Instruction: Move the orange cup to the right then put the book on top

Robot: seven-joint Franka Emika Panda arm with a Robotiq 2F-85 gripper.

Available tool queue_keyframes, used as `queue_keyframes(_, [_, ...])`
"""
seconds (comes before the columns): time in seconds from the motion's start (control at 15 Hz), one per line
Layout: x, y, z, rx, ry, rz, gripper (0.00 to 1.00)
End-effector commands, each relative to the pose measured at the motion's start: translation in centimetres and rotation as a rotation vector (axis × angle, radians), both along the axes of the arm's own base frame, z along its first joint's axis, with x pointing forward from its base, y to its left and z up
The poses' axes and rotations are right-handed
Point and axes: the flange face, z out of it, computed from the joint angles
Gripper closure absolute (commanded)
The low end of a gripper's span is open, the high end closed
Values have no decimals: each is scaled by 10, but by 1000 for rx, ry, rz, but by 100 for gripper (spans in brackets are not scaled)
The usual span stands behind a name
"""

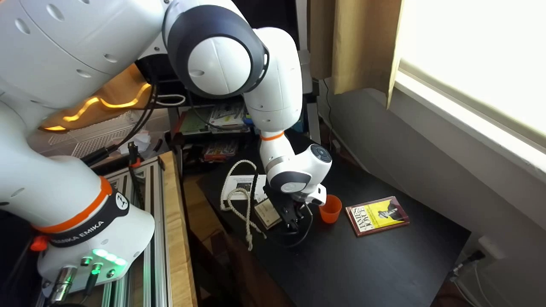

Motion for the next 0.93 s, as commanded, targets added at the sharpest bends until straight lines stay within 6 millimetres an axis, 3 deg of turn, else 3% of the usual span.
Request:
queue_keyframes(0.0, [-2, -14, -6, -64, 11, 16, 0])
queue_keyframes(0.87, [-6, -36, 6, -48, -13, -11, 0])
